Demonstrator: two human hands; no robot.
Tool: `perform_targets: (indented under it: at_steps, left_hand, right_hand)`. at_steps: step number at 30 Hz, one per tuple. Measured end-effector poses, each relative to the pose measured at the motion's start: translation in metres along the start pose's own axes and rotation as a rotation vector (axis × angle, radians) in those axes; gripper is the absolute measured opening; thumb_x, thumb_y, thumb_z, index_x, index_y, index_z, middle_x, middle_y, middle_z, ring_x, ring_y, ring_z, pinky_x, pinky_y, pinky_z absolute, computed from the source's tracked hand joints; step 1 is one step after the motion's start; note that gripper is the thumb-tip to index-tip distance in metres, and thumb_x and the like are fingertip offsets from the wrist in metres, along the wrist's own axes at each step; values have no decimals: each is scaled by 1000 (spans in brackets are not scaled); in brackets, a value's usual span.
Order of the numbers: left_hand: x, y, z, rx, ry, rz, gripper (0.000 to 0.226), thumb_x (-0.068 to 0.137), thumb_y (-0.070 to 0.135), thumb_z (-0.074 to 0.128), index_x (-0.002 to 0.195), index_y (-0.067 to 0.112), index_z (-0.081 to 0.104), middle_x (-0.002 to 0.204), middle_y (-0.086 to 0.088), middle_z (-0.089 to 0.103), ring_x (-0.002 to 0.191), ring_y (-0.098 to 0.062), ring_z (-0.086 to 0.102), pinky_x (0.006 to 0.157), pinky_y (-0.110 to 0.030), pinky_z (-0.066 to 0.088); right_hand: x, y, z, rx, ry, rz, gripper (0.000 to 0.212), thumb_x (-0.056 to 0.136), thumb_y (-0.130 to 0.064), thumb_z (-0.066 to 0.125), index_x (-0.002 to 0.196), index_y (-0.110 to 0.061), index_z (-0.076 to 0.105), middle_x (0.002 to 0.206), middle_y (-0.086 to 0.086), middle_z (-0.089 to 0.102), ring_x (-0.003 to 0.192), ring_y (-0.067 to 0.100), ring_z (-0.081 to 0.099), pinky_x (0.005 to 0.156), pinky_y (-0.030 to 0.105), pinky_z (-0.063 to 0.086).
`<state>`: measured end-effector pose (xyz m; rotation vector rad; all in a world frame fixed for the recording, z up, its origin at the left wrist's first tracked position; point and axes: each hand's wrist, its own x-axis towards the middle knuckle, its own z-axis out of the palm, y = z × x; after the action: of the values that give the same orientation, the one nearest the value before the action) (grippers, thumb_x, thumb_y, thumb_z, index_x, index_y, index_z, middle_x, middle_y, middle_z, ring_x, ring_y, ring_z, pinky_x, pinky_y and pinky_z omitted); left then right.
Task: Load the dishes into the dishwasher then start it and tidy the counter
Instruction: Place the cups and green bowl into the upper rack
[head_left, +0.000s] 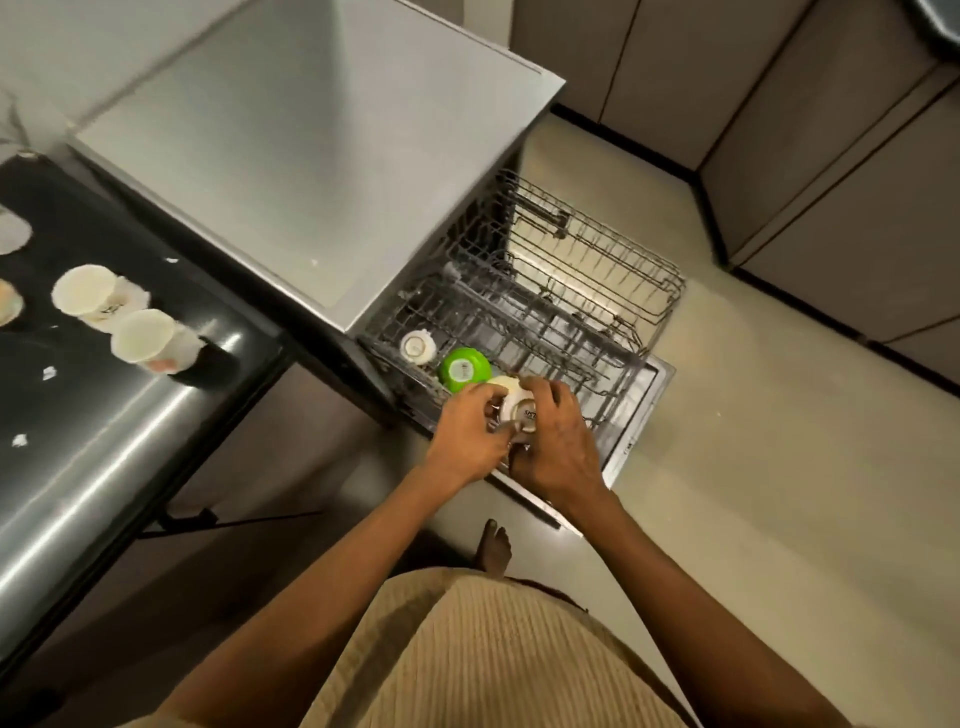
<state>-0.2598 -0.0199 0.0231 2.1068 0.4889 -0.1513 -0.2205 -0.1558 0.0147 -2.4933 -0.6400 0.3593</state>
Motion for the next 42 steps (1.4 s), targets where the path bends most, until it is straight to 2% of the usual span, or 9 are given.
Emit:
perform_targets:
  at_steps: [3, 7, 11, 17, 22, 26, 32, 38, 42]
  left_hand:
    - [12, 5, 27, 24, -63, 29, 40, 81, 13, 76, 119, 9, 66, 112, -9, 67, 94, -20, 66, 87, -39, 57]
    - [33, 1, 54, 74, -186, 22, 39, 80, 13, 69, 118, 9, 66, 109, -10, 70, 97, -24, 66, 90, -44, 54]
    - [54, -3, 68, 199, -306, 61, 39, 84, 10, 67, 123, 5, 63, 120, -14, 67, 112, -30, 61, 96, -37, 48]
    - [97, -21, 86, 343, -528, 48, 62, 85, 14, 63, 143, 7, 46, 150, -18, 45, 141, -29, 39, 115, -35, 30]
    - [129, -38, 106, 502, -730, 85, 85, 84, 20, 64, 157, 7, 21, 164, -16, 16, 151, -27, 18, 122, -33, 18]
    - [146, -48, 124, 587, -855, 125, 93, 81, 23, 64, 158, 7, 14, 166, -14, 7, 153, -26, 11, 123, -37, 17]
    - [154, -66, 139, 647, -902, 188, 92, 83, 32, 66, 156, 2, 19, 164, -19, 15, 150, -31, 20, 122, -38, 20]
    - [154, -78, 139, 641, -902, 249, 92, 82, 26, 66, 157, 3, 18, 165, -17, 13, 150, -30, 19, 123, -38, 18]
    - [157, -85, 142, 617, -889, 234, 91, 77, 17, 65, 157, 7, 21, 165, -14, 15, 150, -29, 21, 123, -38, 20]
  right_hand:
    - [1, 27, -7, 68, 23, 99, 79, 62, -28, 76, 134, -17, 46, 121, 6, 47, 104, 29, 54, 71, 33, 48]
    - [6, 57, -8, 116, 38, 195, 90, 60, -49, 50, 144, -18, 41, 123, 9, 45, 106, 31, 53, 79, 40, 53]
    - [22, 86, -3, 88, 30, 326, 85, 59, -38, 59, 141, -17, 46, 125, 10, 45, 111, 33, 52, 83, 46, 55]
    - [50, 128, 15, 90, 13, 490, 85, 61, -17, 82, 139, -20, 47, 129, 7, 45, 115, 32, 53, 80, 34, 51]
    - [70, 151, 27, 103, -5, 618, 84, 65, -12, 80, 141, -21, 45, 135, 9, 43, 119, 31, 53, 77, 29, 45]
    - [84, 166, 38, 101, -33, 688, 83, 67, -7, 78, 142, -19, 45, 133, 11, 44, 118, 32, 53, 82, 34, 49]
    - [101, 184, 51, 28, -87, 715, 78, 69, -9, 80, 138, -20, 45, 129, 11, 48, 119, 32, 50, 80, 41, 52]
    - [116, 197, 70, 3, -143, 690, 85, 68, -8, 84, 142, -19, 44, 132, 13, 48, 118, 34, 53, 85, 41, 52]
    - [129, 201, 78, -63, -201, 672, 89, 69, -5, 85, 145, -20, 41, 135, 13, 46, 119, 33, 52, 83, 41, 52]
